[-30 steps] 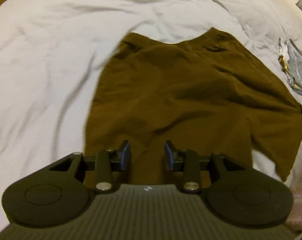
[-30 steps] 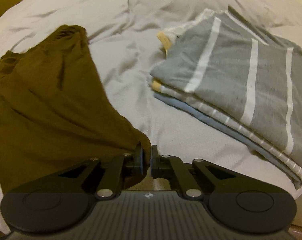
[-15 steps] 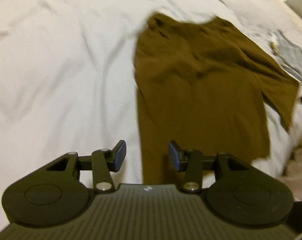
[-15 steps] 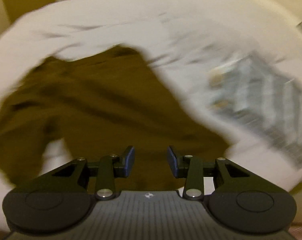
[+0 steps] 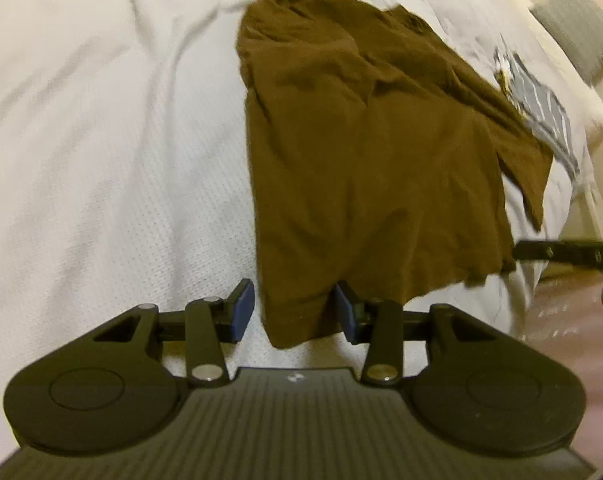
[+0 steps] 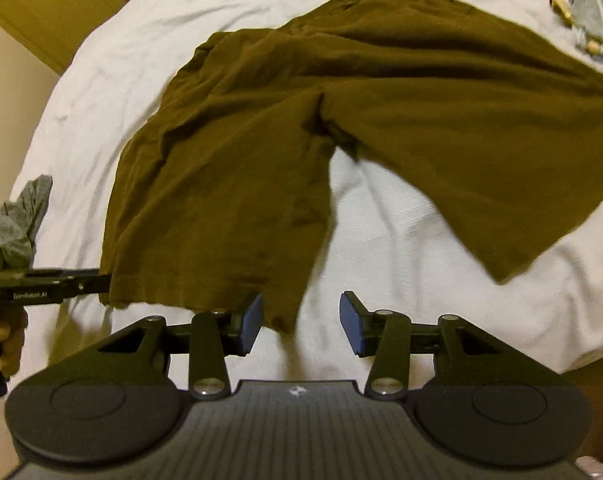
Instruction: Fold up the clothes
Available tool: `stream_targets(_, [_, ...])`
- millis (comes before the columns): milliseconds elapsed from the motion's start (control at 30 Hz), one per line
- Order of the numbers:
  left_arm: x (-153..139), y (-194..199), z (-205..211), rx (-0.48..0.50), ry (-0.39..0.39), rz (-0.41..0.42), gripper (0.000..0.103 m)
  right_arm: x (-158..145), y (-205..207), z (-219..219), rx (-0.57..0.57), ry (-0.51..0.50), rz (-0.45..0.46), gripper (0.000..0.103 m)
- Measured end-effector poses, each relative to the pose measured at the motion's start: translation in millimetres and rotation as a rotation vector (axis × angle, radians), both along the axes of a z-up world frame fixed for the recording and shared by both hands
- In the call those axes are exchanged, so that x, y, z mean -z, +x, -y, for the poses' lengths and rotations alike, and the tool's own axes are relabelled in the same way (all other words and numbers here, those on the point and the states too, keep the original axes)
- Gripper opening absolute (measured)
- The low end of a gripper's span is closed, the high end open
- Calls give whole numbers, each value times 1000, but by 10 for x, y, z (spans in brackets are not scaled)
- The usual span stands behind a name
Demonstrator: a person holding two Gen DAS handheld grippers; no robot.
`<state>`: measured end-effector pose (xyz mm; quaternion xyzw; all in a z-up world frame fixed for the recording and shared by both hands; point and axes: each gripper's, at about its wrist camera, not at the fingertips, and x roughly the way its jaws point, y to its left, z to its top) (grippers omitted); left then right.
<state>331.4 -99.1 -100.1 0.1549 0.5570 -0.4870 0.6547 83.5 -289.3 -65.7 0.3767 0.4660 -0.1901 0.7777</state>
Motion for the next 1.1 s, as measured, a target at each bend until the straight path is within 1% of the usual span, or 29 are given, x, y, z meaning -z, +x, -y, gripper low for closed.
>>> stream_targets(67, [25, 2, 39, 28, 2, 5, 36, 161, 37, 40, 25, 55, 12, 45])
stream_targets(100, [27, 14, 57, 36, 1, 4, 26, 247, 52, 61, 39, 86, 15, 40])
stream_targets(133, [26, 28, 73, 43, 0, 4, 17, 315, 56, 80, 64, 114, 14, 25])
stream_targets(167, [-14, 55, 68, 38, -5, 4, 6, 338, 42, 99, 89, 134, 14, 19])
stream_targets(200, [-71, 77, 57, 36, -11, 5, 5, 347, 23, 119, 112, 150, 14, 5])
stream_targets(233, [-152, 74, 30, 45, -18, 21, 4, 317, -4, 136, 125, 159, 11, 2])
stream_targets(300, [-343, 56, -61, 61, -37, 46, 4, 174, -71, 132, 109, 161, 18, 2])
stream_targets(367, [-499, 41, -167, 70, -49, 64, 4, 0, -136, 84, 63, 157, 23, 1])
stream_targets(400, [-472, 43, -187, 65, -35, 62, 4, -54, -157, 58, 41, 165, 21, 1])
stream_targets(467, [-418, 49, -226, 55, -9, 59, 4, -49, -162, -18, -9, 174, 1, 1])
stream_targets(533, [-366, 28, -223, 61, 22, 69, 4, -19, -139, -48, -22, 177, -13, 1])
stream_targets(600, [-373, 10, -209, 65, 36, 79, 5, 12, -113, -70, -28, 178, -27, 1])
stream_targets(667, [-420, -2, -229, 66, 54, 94, 7, 6, -98, -86, -36, 174, -39, 3])
stream_targets(733, [-468, -14, -249, 68, 71, 108, 7, -69, -137, -108, -37, 159, -49, 10])
stream_targets(800, [-521, -25, -304, 73, 89, 137, 7, -138, -215, -126, -30, 143, -63, 12])
stream_targets(833, [-553, -31, -334, 73, 93, 152, 7, -165, -275, -61, -19, 128, -68, 14])
stream_targets(933, [-705, -111, -310, 85, 76, 201, 7, -238, -479, 219, 19, 75, -83, 16])
stream_targets(1000, [-809, -211, -200, 111, 44, 216, 7, -286, -616, 407, 45, 40, -93, 16])
stream_targets(1100, [-923, -496, 140, 197, -12, 236, 8, -358, -820, 687, 84, -12, -107, 16])
